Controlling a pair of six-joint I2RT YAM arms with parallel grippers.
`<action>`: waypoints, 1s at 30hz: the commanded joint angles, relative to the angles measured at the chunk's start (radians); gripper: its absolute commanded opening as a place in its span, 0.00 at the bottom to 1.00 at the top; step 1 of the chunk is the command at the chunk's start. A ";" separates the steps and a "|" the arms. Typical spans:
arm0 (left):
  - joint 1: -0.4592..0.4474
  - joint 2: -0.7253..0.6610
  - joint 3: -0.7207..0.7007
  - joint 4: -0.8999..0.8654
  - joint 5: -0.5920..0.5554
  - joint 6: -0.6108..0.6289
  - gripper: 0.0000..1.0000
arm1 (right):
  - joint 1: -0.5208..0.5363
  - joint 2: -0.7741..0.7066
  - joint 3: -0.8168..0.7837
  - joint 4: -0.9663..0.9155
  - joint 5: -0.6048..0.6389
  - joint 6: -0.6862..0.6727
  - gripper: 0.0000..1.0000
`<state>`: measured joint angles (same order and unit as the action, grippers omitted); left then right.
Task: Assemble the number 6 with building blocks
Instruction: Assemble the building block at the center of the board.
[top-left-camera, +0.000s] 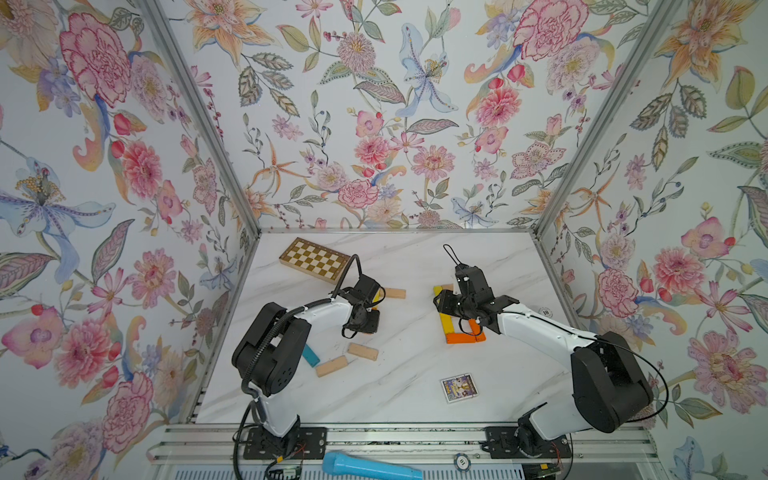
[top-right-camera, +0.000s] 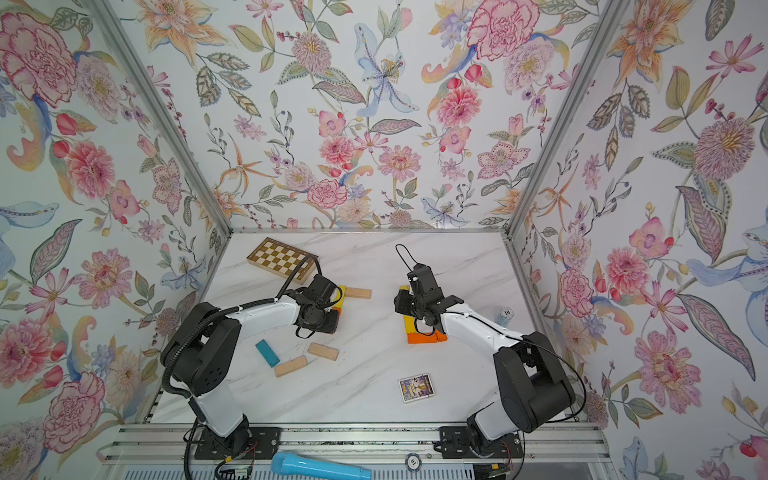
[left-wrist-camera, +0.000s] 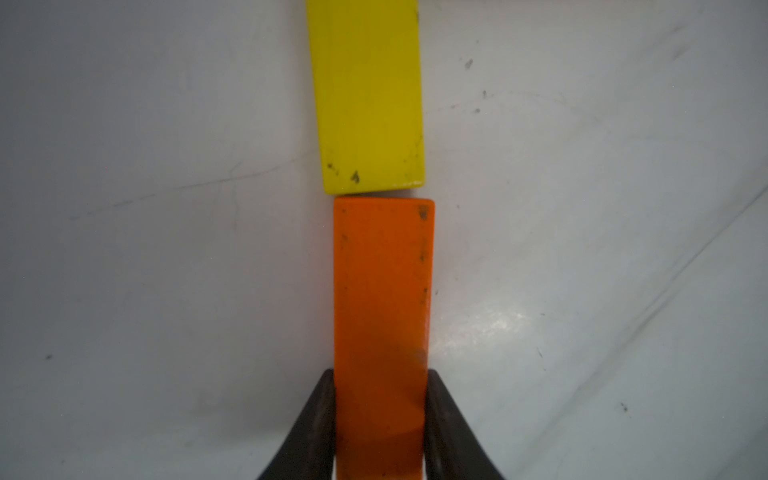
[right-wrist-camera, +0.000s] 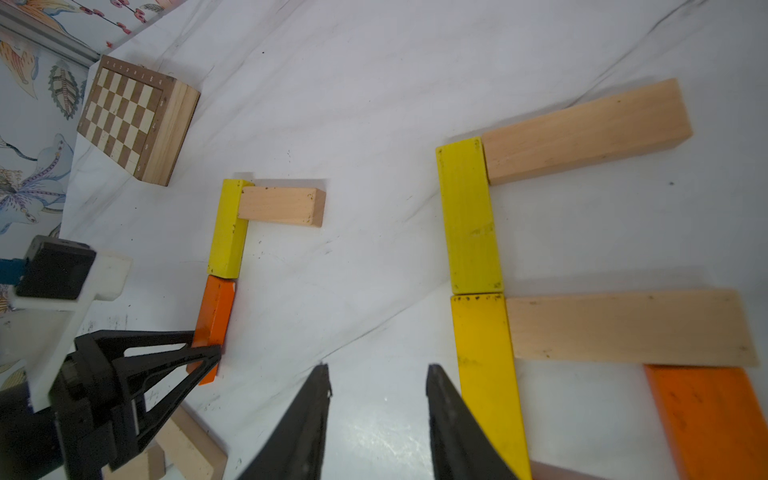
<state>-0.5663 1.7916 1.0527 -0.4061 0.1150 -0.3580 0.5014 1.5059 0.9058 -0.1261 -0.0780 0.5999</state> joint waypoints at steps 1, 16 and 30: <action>-0.011 0.033 -0.005 -0.082 -0.035 -0.024 0.45 | -0.006 -0.016 -0.010 -0.002 -0.006 -0.017 0.41; 0.076 -0.199 0.070 -0.145 0.062 -0.024 0.73 | 0.093 0.059 0.123 -0.044 0.046 0.029 0.40; 0.230 -0.120 0.002 0.042 0.200 -0.021 0.44 | 0.169 0.308 0.264 0.020 0.036 0.238 0.19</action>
<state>-0.3569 1.6413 1.0710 -0.4126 0.2710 -0.3862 0.6628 1.7824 1.1305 -0.1249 -0.0444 0.7799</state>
